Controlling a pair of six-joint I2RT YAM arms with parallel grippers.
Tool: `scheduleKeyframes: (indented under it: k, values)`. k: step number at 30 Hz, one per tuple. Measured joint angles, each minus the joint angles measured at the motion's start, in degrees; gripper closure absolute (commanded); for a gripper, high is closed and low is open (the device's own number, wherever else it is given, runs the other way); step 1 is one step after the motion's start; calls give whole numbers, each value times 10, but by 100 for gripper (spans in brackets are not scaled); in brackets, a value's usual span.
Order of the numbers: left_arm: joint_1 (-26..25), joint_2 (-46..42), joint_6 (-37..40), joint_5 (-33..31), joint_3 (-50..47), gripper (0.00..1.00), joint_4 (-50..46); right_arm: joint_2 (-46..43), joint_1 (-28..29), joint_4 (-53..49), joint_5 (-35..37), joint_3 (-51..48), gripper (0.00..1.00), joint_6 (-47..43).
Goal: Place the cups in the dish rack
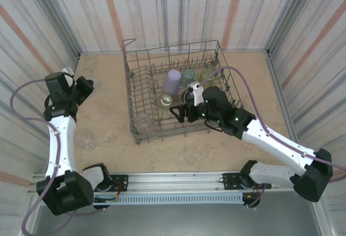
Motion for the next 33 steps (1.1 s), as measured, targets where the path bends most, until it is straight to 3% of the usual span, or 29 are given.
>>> scheduleKeyframes:
  k: [13, 23, 33]
  values:
    - [0, -8, -127, 191, -33, 100, 179, 108, -66, 75, -127, 92, 1, 69]
    - [-6, -21, -209, 255, -62, 100, 296, 203, -95, 150, -210, 148, 1, 138]
    - [-109, -2, -275, 273, -62, 100, 372, 285, -114, 273, -276, 164, 1, 230]
